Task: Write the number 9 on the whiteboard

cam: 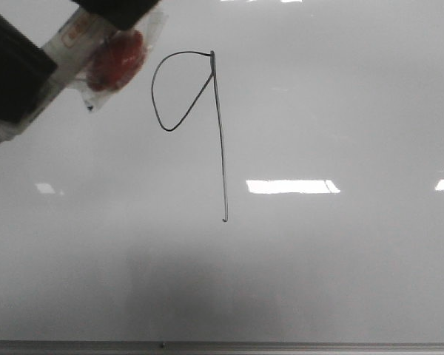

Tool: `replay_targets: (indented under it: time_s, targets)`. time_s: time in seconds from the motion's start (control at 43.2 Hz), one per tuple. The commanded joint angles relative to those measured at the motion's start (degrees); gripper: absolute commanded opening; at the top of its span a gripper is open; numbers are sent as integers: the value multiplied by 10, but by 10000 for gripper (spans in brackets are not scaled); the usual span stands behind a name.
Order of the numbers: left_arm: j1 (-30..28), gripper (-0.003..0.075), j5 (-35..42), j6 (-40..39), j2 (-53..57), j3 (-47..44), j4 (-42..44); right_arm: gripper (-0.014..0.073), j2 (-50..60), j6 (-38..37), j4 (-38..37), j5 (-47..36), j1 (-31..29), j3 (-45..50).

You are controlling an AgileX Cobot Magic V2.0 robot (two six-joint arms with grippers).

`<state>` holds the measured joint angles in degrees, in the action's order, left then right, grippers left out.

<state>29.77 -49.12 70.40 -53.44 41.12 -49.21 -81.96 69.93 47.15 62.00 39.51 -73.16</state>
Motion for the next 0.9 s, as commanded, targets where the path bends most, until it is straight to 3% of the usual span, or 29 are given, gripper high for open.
replay_targets:
  time_s: [0.0,0.093,0.301,0.463,0.695,0.88]
  targets:
    - [-1,-19,13,-2,3,18,-37,533,21,4,51,-17,1,-19]
    - [-1,-19,16,-2,3,18,-37,600,26,4,52,-29,1,-19]
    - [-1,-19,41,-5,3,18,-21,603,65,0,42,-76,-5,-19]
    - [-1,-19,135,-94,3,18,51,593,128,-60,14,-103,-38,5]
    - [-7,-19,266,-291,3,18,180,475,286,-112,0,-157,-125,146]
    - [-102,-19,299,-382,0,12,193,326,448,-177,0,-267,-196,292]
